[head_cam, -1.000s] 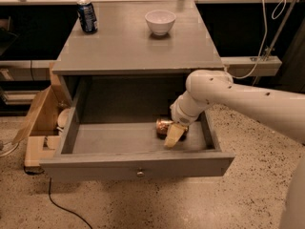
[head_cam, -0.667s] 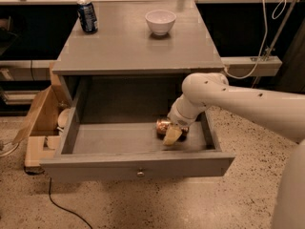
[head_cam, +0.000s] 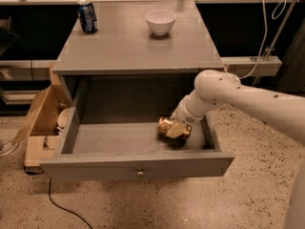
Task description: Pick orange can from top drawer and place on counter
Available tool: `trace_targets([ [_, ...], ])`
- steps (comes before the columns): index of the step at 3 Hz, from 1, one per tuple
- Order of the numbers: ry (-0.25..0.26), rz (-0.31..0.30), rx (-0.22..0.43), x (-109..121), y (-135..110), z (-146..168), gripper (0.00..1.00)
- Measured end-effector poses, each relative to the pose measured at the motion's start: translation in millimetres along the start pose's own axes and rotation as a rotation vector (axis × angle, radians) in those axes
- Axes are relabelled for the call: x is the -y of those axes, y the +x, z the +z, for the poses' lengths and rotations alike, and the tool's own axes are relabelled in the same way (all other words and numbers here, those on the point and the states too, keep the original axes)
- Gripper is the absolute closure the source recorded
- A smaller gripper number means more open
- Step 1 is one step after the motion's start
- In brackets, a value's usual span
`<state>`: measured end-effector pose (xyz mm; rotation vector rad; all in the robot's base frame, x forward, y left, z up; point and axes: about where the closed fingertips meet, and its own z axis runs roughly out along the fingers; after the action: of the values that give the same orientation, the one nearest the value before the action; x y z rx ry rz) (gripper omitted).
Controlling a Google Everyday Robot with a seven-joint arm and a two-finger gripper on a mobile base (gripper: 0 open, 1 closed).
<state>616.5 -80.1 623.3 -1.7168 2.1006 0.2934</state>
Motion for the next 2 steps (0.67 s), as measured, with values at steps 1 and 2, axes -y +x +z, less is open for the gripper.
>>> trace_targets([
  [1,0.035,-0.033,0.113,8,-15,-53,0.99],
  [2,0.097,-0.123,0.191,21,-35,-130,1.00],
])
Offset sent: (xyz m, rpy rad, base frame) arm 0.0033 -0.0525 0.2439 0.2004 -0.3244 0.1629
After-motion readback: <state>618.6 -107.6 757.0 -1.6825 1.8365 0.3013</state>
